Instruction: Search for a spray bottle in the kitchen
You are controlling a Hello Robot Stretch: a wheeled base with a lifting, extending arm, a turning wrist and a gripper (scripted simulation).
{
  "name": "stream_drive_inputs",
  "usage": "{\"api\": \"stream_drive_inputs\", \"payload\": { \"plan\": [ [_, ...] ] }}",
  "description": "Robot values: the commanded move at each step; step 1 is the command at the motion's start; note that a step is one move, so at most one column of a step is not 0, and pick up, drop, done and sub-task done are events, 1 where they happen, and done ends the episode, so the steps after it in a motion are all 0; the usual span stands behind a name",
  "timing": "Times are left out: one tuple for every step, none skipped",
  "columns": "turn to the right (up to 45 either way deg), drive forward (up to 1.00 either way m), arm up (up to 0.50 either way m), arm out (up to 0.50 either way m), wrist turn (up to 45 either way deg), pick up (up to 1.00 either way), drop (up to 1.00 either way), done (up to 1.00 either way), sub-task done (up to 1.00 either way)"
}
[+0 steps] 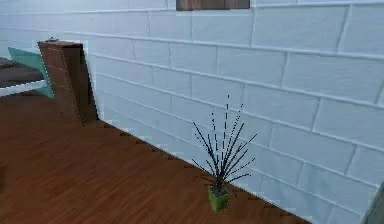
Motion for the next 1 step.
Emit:
{"api": "stream_drive_inputs", "payload": {
  "plan": [
    [45.0,0.00,0.00,0.00,0.0,0.00,0.00,0.00,0.00]
  ]
}}
